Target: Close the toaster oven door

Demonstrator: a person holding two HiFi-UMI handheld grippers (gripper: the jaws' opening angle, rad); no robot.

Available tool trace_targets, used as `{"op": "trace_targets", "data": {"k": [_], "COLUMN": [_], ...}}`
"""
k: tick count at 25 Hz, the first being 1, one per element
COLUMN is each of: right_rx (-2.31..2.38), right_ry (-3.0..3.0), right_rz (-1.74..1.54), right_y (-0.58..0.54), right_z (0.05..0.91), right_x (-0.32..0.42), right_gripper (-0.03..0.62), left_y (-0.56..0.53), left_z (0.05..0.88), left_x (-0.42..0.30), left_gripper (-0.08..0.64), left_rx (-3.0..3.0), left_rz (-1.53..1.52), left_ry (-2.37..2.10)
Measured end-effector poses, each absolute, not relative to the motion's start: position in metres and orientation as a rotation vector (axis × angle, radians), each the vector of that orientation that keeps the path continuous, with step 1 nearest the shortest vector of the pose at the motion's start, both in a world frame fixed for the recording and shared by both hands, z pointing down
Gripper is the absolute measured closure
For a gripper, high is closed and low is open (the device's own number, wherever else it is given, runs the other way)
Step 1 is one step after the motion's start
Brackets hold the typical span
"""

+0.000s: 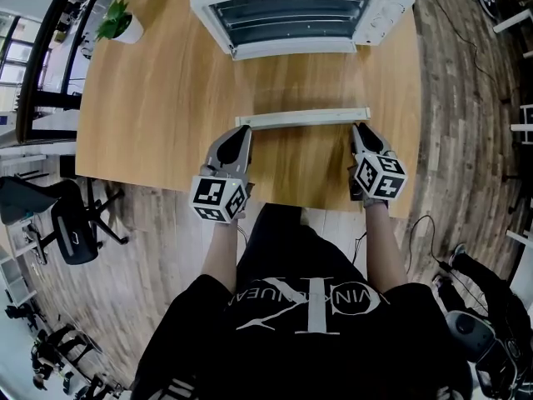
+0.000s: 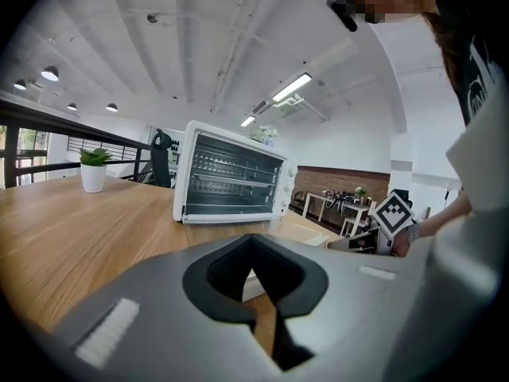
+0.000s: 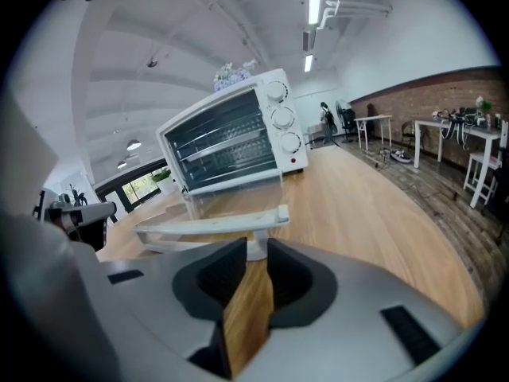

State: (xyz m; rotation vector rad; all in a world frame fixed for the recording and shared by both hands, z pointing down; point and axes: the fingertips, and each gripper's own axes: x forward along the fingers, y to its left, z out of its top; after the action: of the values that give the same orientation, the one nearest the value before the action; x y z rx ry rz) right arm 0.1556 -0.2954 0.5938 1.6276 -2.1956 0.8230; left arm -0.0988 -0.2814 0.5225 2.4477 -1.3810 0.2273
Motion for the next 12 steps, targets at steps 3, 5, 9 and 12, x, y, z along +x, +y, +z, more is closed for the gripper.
{"op": "trace_targets", "data": {"k": [3,5,9,12], "right_rx": [1.624,1.617,1.594,1.588], "right_ry": [-2.174,-2.165,-2.168,-2.167], "right_rz": [0.828,0.821,0.797,0.774], "right_y": [-0.299,-0.302,-0.307,-0.309], "right_z": [0.598,0.599,0.598,0.599], "right_x": [0.156,0.156,0.153,0.153], "right_gripper": [0.548,0.545,0.54,0.54], "left_y": [-0.286,-0.289,-0.293,-0.293], "left_z": [0.523,0.524,0.524,0.525], "left_x": [-0.102,-0.103,-0.107,-0.108], "left_gripper": [0.549,0.549,0.548,0.548], "left_rx": [2.441,2.44,2.431,2.426], "left_rz": [0.224,0.227,0.228,0.228], "left_ry": [-1.386,-1.387,-1.394,-1.398]}}
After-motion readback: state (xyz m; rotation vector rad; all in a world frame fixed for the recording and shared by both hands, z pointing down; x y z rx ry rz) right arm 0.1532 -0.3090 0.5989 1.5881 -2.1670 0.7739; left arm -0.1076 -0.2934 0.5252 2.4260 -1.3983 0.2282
